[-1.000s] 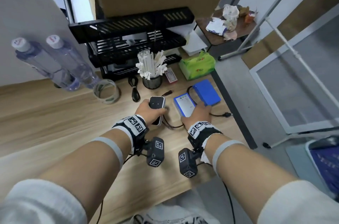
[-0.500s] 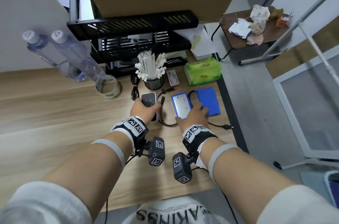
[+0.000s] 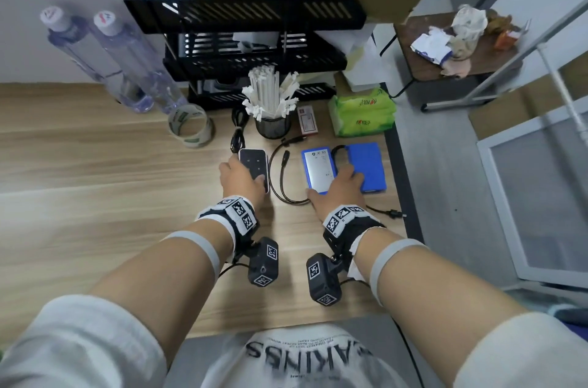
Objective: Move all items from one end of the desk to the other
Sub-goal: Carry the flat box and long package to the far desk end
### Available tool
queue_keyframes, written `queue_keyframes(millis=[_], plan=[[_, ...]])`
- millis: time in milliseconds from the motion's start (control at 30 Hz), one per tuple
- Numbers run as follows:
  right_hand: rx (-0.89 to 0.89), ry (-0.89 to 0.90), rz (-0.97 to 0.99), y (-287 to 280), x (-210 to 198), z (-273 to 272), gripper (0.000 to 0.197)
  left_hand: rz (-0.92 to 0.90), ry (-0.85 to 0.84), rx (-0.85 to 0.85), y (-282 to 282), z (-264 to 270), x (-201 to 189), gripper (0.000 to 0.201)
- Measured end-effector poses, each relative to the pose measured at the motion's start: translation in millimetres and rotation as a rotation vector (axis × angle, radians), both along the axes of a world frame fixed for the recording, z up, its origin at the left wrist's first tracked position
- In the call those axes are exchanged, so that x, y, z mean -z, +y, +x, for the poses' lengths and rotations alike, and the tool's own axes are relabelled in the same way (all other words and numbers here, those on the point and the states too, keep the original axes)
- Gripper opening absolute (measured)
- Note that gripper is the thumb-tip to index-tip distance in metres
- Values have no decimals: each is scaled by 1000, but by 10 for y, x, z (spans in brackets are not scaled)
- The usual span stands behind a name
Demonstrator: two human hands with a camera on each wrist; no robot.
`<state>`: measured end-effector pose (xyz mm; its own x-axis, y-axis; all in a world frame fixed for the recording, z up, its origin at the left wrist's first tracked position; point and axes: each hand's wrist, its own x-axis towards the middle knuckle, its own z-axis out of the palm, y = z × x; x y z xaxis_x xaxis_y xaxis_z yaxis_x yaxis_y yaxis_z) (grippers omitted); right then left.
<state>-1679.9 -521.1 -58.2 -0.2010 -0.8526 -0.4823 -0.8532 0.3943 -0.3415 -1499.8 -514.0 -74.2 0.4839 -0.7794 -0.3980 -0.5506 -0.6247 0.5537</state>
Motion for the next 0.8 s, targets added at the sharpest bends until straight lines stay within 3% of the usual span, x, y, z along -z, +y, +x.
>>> queue_keyframes(millis=[167, 367, 467, 533, 800], plan=[[-19, 25, -19, 3, -21, 10, 87, 53, -68, 123, 37, -6, -52, 53], [-106, 23, -218, 35, -87, 195, 73, 70, 17, 137, 170, 160, -84, 44], [-196, -132, -276, 55, -160, 503, 45, 36, 62, 45, 323, 379, -191, 59], [-231, -210, -256, 83, -240, 772, 32, 0, 92, -40, 462, 596, -303, 54], [-431, -352, -114, 440, -747, 2169, 25, -83, 31, -274, 1399, 1977, -892, 34]])
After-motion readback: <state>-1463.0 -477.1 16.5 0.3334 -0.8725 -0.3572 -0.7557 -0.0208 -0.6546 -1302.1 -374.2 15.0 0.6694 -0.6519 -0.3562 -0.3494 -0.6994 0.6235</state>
